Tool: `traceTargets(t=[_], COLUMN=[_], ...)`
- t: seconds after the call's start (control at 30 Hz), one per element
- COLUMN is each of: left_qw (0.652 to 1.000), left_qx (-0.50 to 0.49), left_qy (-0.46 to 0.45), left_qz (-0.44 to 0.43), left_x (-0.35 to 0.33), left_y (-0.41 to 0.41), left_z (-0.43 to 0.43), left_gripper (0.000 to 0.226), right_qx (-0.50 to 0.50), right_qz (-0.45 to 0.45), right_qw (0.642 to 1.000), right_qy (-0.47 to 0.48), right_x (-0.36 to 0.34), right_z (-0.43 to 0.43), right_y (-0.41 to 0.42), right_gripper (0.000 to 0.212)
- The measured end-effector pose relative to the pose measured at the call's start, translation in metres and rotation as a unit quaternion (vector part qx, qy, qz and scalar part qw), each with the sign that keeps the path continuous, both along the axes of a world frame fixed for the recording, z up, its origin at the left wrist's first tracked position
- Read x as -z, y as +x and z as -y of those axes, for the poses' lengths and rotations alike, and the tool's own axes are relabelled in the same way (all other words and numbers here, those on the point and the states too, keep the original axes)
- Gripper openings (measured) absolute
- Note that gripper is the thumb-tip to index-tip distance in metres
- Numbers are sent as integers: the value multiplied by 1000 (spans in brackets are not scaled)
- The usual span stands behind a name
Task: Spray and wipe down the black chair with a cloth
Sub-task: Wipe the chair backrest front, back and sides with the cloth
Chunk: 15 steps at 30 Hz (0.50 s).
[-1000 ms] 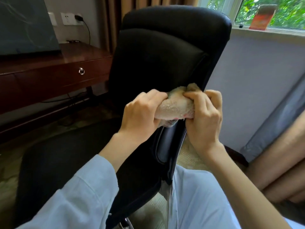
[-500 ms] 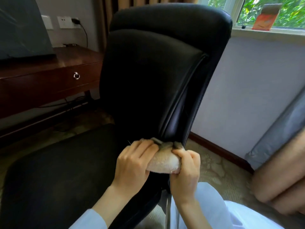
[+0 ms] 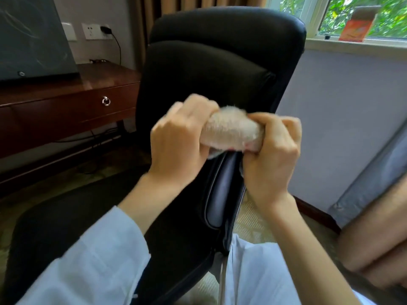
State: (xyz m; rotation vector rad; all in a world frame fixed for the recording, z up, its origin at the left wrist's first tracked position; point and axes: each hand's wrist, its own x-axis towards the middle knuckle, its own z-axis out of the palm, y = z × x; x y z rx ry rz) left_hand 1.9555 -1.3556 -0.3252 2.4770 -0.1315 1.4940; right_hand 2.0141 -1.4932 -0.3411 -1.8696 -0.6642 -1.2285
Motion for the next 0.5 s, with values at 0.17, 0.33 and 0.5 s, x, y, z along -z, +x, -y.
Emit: traceTargets(t=[0.17, 0.33, 0.5], left_qw=[999, 996, 997], left_qx=[12, 62, 38], left_qy=[21, -29, 12], left_qz=[-24, -64, -60], left_x=[-34, 33, 98], left_y=[15, 6, -10], left_z=[-10, -10, -5], left_gripper=[34, 36, 41], right_qx=[15, -23, -60], right_qz=[25, 3, -72], right_qw=[1000, 999, 995], right_qy=[1, 26, 43], right_x=[-20, 30, 111], right_z=[-3, -4, 3], right_y=[10, 2, -12], right_gripper=[33, 34, 29])
